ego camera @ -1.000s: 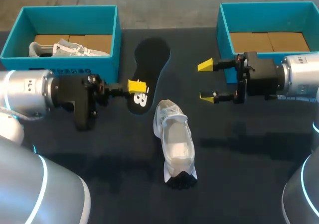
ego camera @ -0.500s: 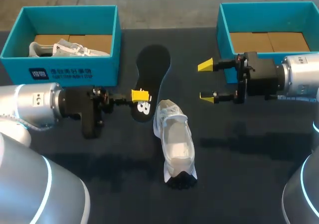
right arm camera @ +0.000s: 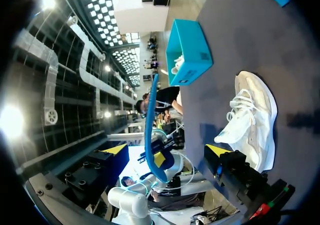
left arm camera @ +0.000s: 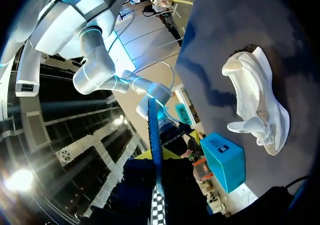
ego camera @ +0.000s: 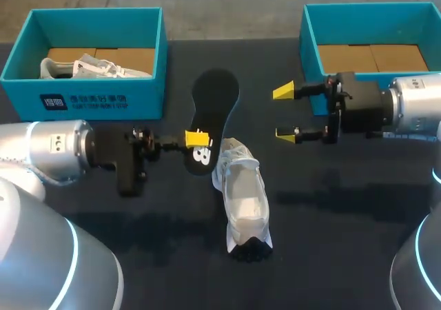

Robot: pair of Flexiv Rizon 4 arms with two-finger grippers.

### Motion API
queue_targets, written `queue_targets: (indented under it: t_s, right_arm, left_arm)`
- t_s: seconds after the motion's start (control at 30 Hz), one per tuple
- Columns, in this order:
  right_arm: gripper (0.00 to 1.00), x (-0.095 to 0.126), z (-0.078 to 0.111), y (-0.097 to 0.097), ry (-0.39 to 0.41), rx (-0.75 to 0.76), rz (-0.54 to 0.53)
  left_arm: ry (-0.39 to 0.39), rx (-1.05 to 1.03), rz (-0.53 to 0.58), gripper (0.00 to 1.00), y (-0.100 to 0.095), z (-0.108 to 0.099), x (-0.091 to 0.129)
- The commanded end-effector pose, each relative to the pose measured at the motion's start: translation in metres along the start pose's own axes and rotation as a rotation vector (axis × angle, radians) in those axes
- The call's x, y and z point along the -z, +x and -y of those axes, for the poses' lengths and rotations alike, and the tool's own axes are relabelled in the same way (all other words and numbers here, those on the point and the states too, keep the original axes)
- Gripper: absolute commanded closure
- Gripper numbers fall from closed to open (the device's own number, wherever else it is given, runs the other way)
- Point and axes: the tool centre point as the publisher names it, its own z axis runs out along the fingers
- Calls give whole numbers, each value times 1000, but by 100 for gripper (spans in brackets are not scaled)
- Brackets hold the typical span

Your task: Take the shoe out of the shoebox, open the shoe tongue, remove and reinsert the insole, then place the shoe into the shoebox

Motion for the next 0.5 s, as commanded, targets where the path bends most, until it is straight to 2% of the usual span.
queue_targets:
  t_s: [0.03, 0.5]
  right_arm:
    - [0, -17, -2, 2, 11, 3, 12]
    - [0, -52, 0, 2, 6, 47, -48]
  left_arm:
    - [-13, -19, 13, 100, 9, 3, -4]
    - [-71, -51, 2, 100, 25, 6, -10]
